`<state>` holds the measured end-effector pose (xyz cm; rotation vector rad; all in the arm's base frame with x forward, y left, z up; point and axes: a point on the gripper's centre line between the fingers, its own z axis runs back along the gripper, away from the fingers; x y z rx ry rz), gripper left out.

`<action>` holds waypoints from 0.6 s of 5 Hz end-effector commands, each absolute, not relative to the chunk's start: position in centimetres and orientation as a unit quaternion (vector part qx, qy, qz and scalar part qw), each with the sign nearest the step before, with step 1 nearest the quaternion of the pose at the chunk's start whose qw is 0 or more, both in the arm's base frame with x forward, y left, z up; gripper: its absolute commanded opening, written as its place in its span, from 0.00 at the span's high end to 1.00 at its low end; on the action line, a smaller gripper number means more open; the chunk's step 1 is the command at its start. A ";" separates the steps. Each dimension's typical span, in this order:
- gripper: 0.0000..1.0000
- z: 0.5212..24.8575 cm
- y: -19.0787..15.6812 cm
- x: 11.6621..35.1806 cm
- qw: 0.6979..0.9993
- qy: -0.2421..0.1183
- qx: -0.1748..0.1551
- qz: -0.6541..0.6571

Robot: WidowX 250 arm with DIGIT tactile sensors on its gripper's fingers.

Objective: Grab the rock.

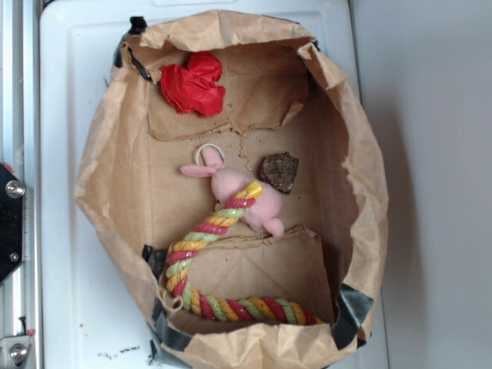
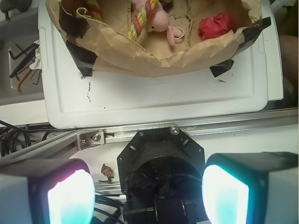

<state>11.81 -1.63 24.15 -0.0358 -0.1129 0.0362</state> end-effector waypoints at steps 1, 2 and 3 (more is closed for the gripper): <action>0.00 24.2 -1.6 11.8 0.998 -0.056 -0.018 0.018; 0.00 29.2 -6.6 16.6 0.994 -0.086 -0.045 0.046; 0.00 24.7 -2.6 19.2 0.988 -0.100 -0.053 0.103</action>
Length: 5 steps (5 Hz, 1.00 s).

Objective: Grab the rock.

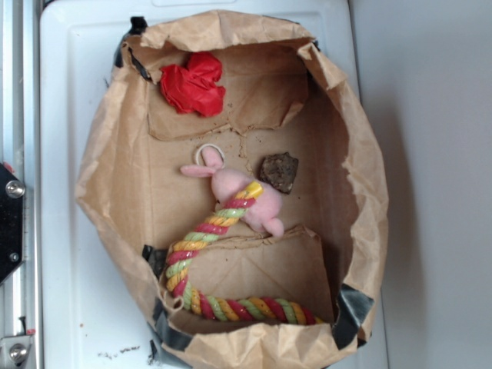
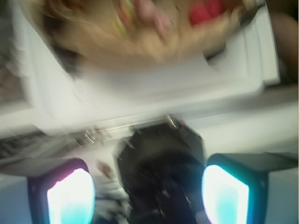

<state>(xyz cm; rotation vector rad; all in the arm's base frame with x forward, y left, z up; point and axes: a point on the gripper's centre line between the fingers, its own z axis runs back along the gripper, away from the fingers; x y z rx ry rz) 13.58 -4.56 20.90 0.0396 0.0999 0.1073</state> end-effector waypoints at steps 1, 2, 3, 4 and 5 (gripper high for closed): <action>0.00 24.0 -1.8 22.2 0.982 -0.133 -0.051 0.120; 0.00 23.5 -1.0 23.7 0.978 -0.157 -0.042 0.132; 0.00 23.4 -0.7 24.3 0.976 -0.158 -0.046 0.140; 0.00 23.0 -0.2 25.8 0.972 -0.170 -0.046 0.153; 0.00 22.1 0.5 27.4 0.968 -0.182 -0.039 0.169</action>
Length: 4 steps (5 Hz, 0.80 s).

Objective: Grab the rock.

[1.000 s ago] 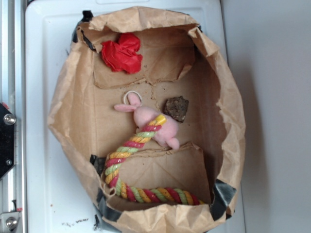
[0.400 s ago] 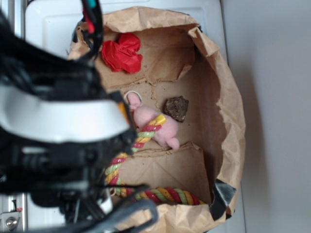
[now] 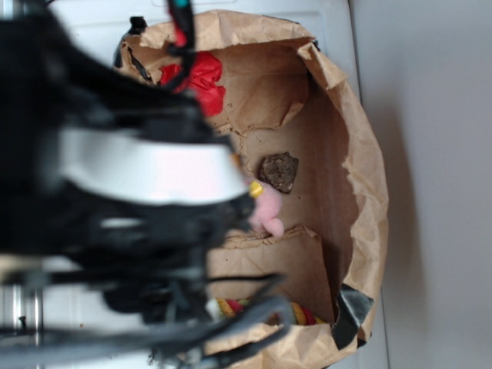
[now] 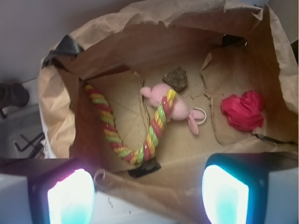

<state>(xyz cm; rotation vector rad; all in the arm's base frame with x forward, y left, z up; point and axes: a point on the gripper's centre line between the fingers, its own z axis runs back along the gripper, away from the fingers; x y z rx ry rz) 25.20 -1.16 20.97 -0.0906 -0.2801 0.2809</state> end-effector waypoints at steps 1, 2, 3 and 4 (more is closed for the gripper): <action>0.00 21.0 1.4 28.5 0.965 -0.184 -0.036 0.181; 0.00 19.0 1.9 29.2 0.961 -0.193 -0.038 0.195; 0.00 17.2 2.3 28.2 0.960 -0.191 -0.040 0.200; 0.00 15.7 2.8 28.3 0.962 -0.183 -0.041 0.196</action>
